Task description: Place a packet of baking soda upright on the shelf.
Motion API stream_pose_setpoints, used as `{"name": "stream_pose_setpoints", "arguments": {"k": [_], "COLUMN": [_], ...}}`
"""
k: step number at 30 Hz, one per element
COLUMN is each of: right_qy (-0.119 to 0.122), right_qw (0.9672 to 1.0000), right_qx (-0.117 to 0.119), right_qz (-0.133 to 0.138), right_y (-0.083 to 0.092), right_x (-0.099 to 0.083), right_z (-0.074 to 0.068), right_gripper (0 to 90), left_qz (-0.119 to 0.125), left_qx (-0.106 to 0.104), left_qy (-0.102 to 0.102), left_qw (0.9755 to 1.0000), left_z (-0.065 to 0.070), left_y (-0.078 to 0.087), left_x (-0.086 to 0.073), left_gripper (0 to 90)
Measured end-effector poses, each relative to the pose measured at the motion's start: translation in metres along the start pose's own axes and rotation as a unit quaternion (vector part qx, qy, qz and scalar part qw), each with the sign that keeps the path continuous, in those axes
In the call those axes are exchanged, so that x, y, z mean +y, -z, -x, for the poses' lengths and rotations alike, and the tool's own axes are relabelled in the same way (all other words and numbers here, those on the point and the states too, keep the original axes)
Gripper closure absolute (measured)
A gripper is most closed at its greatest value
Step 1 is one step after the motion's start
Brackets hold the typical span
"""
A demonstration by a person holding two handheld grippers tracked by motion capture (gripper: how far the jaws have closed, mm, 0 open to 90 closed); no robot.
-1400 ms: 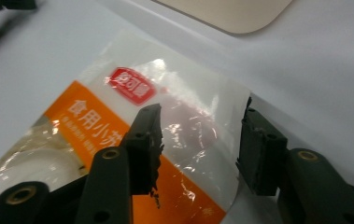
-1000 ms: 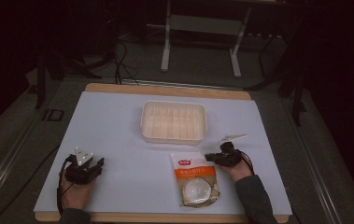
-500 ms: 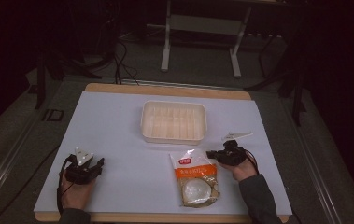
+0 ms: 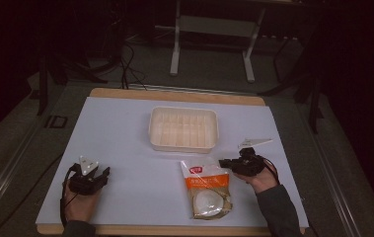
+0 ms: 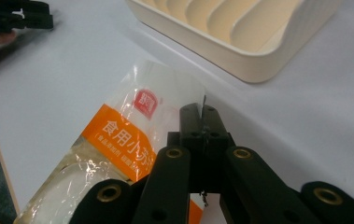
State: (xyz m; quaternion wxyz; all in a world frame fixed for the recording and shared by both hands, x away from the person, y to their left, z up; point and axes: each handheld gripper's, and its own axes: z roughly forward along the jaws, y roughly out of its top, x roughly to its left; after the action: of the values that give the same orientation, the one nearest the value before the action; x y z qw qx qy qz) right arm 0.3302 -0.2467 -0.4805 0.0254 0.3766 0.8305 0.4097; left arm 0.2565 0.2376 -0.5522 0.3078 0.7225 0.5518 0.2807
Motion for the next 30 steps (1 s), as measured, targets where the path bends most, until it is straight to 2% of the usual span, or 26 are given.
{"name": "stream_pose_setpoints", "arguments": {"k": [4,9,18,23,30], "right_qy": [0.009,0.012,0.002,0.009,0.015], "right_qw": [1.0000,0.9998,0.9983,0.9980,0.9957], "right_qx": [0.001,0.016,0.045,0.044,0.068], "right_qz": [0.003,0.005,0.036,0.044,0.060], "right_y": [0.006,0.011,0.030,0.038,0.049], "right_x": [0.003,0.006,0.011,0.012,0.015], "right_z": [-0.007,-0.014,-0.024,-0.032,-0.039], "right_gripper": [90.0,90.0,90.0,90.0,90.0], "left_qz": [0.000,0.000,-0.001,-0.002,-0.001], "left_qx": [0.000,0.000,0.001,0.002,0.000], "left_qy": [0.000,0.000,0.000,-0.001,0.000], "left_qw": [1.0000,1.0000,1.0000,1.0000,1.0000], "left_z": [0.000,0.000,0.000,0.000,0.000], "left_y": [0.000,0.000,0.000,0.000,0.000], "left_x": [0.000,0.000,0.000,0.000,0.000], "left_gripper": [54.6,54.6,54.5,54.4,54.4]}}
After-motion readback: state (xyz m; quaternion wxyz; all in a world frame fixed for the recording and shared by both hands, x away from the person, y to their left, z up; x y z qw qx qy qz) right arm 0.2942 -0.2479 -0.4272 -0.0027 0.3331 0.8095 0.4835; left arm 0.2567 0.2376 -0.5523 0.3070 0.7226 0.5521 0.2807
